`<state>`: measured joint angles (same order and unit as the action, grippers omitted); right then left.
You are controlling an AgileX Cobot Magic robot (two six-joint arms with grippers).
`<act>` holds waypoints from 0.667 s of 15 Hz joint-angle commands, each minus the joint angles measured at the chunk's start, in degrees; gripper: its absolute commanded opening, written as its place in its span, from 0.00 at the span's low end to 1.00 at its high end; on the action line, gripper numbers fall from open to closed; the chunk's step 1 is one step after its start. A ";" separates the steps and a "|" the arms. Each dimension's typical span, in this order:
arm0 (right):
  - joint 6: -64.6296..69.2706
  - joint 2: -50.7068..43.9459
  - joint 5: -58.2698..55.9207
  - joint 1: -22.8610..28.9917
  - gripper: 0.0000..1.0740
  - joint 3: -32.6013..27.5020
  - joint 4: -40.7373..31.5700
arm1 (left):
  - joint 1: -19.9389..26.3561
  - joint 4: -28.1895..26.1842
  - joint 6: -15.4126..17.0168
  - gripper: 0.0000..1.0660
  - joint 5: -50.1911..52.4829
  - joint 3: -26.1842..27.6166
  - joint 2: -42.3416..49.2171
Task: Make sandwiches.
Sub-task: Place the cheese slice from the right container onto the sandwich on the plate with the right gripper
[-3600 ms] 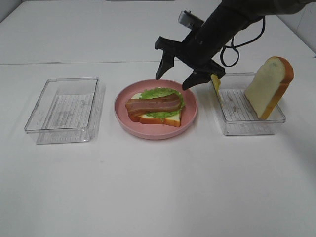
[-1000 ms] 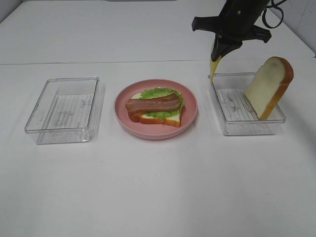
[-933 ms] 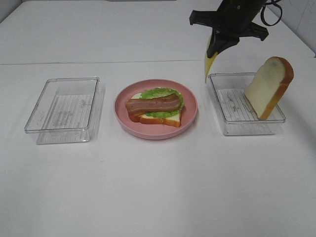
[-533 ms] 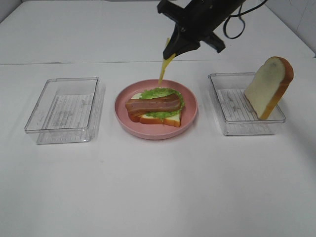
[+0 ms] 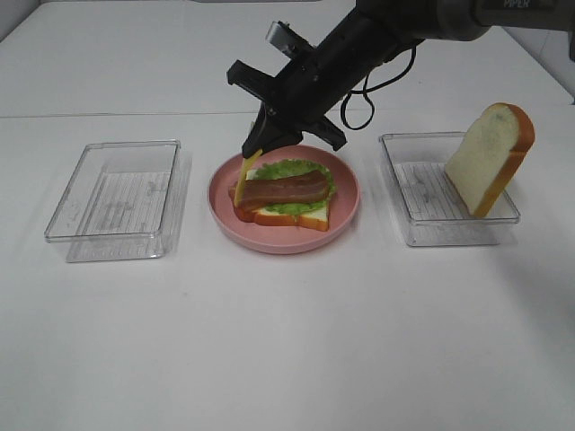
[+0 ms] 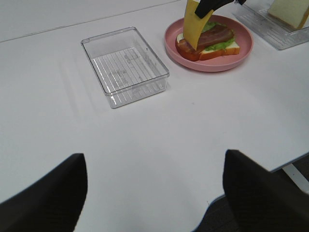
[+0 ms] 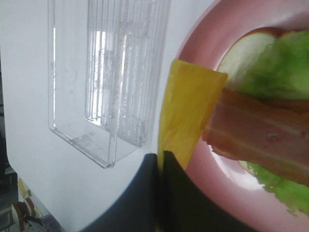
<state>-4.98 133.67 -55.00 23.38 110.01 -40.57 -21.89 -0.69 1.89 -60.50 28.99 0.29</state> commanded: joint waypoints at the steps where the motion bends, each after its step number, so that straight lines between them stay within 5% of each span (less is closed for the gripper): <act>1: 4.30 0.17 0.57 -0.52 0.00 0.06 6.82 | 0.17 -0.23 -0.06 0.70 0.57 -0.29 0.46; 4: 8.94 0.17 0.29 -0.52 0.03 0.06 14.09 | 0.17 -0.23 -0.06 0.70 0.57 -0.29 0.46; 7: 11.34 0.17 0.34 -0.52 0.33 0.06 17.99 | 0.17 -0.23 -0.06 0.70 0.57 -0.29 0.46; 8: 11.34 0.00 0.34 -0.52 0.58 0.06 18.91 | 0.17 -0.23 -0.06 0.70 0.57 -0.29 0.46; 10: 11.12 -1.15 0.06 -0.52 0.69 0.06 21.08 | 0.17 -0.23 -0.06 0.70 0.57 -0.29 0.46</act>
<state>5.96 133.33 -54.83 23.03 110.01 -19.94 -21.89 -0.69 1.89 -60.50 28.99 0.29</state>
